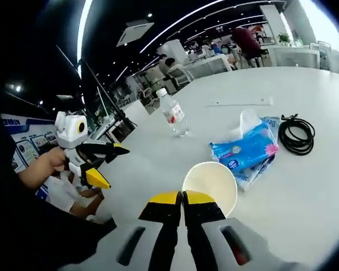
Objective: Arrange the tabletop items into an orderly group along one side of the table until the central work area is clear of visible clutter.
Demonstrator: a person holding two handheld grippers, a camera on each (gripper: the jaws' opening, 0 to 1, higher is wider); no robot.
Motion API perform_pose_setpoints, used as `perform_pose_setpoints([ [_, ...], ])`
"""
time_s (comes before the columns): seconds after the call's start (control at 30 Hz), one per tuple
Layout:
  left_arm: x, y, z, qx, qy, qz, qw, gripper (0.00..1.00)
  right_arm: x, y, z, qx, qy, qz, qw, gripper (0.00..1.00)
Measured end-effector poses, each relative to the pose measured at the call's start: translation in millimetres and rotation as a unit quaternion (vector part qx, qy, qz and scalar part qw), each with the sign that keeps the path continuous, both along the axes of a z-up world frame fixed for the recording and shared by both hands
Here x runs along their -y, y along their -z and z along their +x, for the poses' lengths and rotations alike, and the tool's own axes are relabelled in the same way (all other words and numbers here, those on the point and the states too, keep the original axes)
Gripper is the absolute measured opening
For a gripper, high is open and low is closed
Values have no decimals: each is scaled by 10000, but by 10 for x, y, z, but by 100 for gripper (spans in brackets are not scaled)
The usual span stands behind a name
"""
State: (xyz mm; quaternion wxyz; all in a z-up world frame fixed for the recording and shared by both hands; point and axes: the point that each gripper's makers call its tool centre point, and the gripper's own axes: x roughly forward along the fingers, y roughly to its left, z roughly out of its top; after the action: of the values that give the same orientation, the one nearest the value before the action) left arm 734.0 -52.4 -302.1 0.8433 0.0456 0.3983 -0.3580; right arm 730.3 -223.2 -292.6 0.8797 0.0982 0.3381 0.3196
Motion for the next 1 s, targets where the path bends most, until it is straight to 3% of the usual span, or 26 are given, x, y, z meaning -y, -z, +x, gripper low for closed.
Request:
perform_pose_setpoints([
  [0.13,-7,6,12,20,-26,-16,10000,94,-9,-134,68,362,-184,-302,9987,0],
  [0.53,-43,-20,57,92,-141,-72,9998,94,-54,-396,312,950,-408,-740,9919,0],
  [1.0,-67,-27,34,83,-251,-80,9996,93,-206,-523,592,1353,-856,-1182,9800,0],
])
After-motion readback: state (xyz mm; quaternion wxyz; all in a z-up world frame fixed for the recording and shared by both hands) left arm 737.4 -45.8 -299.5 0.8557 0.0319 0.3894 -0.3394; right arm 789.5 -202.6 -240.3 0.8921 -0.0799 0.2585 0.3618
